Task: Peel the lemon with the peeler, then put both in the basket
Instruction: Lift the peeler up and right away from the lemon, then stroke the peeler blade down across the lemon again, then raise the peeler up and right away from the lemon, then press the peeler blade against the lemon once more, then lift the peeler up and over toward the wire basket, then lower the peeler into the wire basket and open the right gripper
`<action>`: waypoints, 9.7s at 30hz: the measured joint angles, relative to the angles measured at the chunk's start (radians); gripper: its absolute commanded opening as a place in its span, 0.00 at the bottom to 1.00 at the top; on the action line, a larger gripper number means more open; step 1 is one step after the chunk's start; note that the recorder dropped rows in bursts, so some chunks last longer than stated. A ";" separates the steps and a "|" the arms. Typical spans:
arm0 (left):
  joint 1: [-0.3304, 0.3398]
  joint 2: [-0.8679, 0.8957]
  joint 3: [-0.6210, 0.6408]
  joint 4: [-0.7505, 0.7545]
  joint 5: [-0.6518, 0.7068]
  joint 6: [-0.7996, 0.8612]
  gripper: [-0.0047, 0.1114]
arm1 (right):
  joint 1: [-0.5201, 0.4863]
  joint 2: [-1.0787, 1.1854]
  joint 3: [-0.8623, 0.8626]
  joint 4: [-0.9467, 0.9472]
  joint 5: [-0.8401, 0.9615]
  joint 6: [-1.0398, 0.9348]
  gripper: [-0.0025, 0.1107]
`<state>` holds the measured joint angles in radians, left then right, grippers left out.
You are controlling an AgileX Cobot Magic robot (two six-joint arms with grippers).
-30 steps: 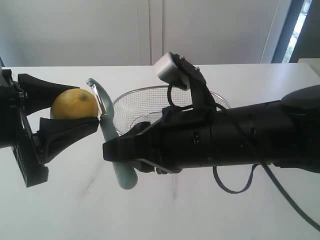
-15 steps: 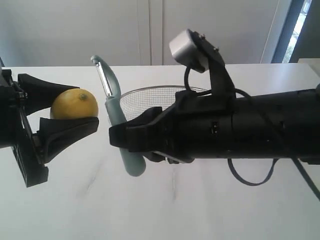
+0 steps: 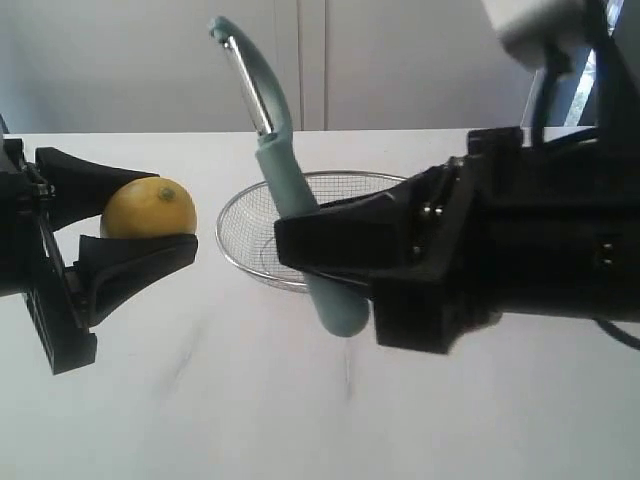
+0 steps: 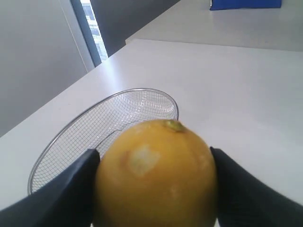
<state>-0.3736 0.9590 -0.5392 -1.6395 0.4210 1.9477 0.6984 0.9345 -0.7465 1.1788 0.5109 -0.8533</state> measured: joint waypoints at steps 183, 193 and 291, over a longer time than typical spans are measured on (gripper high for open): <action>0.000 0.000 0.000 0.000 0.051 -0.002 0.04 | 0.102 0.443 0.104 -0.901 -0.451 0.987 0.02; 0.000 0.000 0.000 0.000 0.061 -0.002 0.04 | 0.191 0.446 0.025 -0.897 -0.458 1.009 0.02; 0.000 0.000 0.000 0.000 -0.004 -0.032 0.04 | 0.010 0.121 -0.037 -0.994 -0.389 0.398 0.02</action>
<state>-0.3736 0.9590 -0.5392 -1.6395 0.4167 1.9162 0.7085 1.0550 -0.7838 0.1851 0.1216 -0.4553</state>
